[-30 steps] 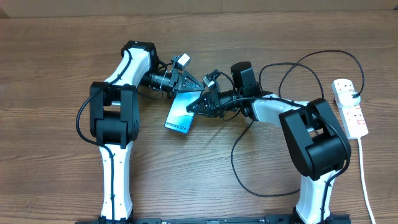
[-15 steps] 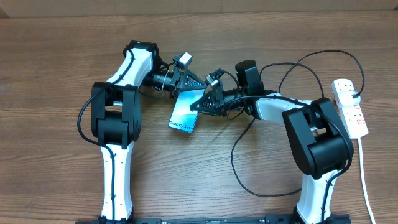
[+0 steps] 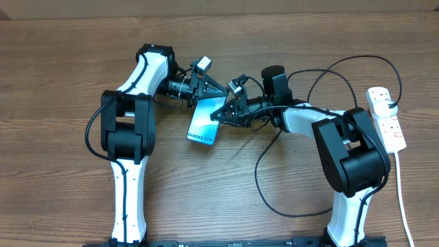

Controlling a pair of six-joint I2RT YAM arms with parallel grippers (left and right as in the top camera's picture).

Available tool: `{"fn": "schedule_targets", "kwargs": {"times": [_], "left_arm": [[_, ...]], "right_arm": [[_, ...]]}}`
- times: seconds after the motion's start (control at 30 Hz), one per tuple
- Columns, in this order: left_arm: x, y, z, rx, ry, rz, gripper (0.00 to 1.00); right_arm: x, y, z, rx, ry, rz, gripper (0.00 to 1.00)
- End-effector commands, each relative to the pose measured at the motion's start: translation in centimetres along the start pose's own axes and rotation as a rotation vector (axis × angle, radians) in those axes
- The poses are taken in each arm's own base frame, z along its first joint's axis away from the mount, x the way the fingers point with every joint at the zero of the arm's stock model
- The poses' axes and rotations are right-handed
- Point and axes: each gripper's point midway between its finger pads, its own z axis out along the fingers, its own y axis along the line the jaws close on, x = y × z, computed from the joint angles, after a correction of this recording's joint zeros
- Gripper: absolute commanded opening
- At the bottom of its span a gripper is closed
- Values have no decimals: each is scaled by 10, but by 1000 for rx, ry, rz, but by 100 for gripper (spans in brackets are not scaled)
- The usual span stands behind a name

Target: Plug charger to phone and switch on socket

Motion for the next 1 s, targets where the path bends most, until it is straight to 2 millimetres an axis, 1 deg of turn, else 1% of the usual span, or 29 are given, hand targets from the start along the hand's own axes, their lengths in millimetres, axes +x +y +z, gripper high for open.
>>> {"fn": "schedule_targets", "kwargs": {"times": [0.0,0.13,0.27,0.47,0.53,0.57,0.6,0.67,0.7,0.73,0.77,0.8,0.9,0.93,0.97], "left_arm": [[21,9,11,-86,97,-17,4],[22,11,11,-96,103,-19,4],[22,10,10,-93,100,-22,4],[24,13,10,-110,112,-21,4],[25,16,10,-125,122,-20,7],[26,17,9,-135,128,-20,14],[28,19,9,-145,135,-20,26],[30,22,9,-161,148,-19,36],[30,22,9,-166,152,-18,52],[31,23,9,-170,155,-18,77],[31,24,9,-173,156,-15,91],[31,25,9,-179,159,-10,99],[30,26,9,-183,159,-3,100],[30,26,9,-183,159,-1,84],[29,27,9,-184,158,5,38]], "right_arm": [[-70,-26,-58,137,-334,46,4],[-70,-14,-62,93,-313,-8,4],[-69,-13,-67,80,-305,-3,4],[-69,-13,-67,78,-303,2,4],[-69,-13,-67,76,-304,14,4],[-69,-13,-67,76,-304,16,4],[-69,-13,-67,76,-304,16,4],[-69,-13,-67,76,-304,16,4],[-69,-13,-67,76,-304,16,4],[-69,-13,-67,76,-304,16,4],[-69,-13,-67,76,-304,16,4],[-69,-13,-67,76,-304,16,4],[-69,-13,-67,76,-304,16,4],[-69,-13,-67,76,-304,17,4],[-69,-13,-67,76,-304,16,4]]}}
